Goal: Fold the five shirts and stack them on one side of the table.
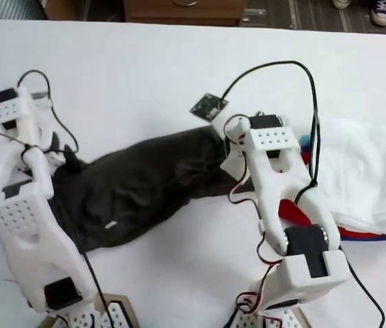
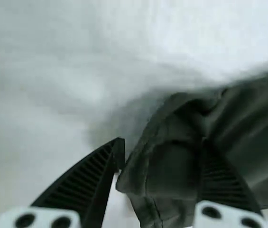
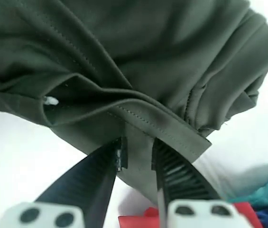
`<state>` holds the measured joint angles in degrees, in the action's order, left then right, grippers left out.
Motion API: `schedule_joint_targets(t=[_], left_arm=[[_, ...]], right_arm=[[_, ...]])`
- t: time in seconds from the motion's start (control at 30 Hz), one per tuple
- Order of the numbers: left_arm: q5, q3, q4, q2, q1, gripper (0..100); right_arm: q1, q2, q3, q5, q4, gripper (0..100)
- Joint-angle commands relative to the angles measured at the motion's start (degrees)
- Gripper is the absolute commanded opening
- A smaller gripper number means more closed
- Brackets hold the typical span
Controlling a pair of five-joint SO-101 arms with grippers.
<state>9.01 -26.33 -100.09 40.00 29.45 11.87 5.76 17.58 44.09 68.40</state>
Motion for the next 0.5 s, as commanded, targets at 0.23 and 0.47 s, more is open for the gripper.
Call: schedule_joint_targets(t=[0.23, 0.47], left_arm=[[0.79, 1.36, -2.37, -13.01, 1.05, 27], [3.08, 16.22, -2.20, -18.99, 1.32, 27]], right_arm=[[-0.40, -3.65, 1.67, -0.53, -0.57, 9.9], [-0.66, -3.65, 1.85, -0.53, -0.57, 9.8]])
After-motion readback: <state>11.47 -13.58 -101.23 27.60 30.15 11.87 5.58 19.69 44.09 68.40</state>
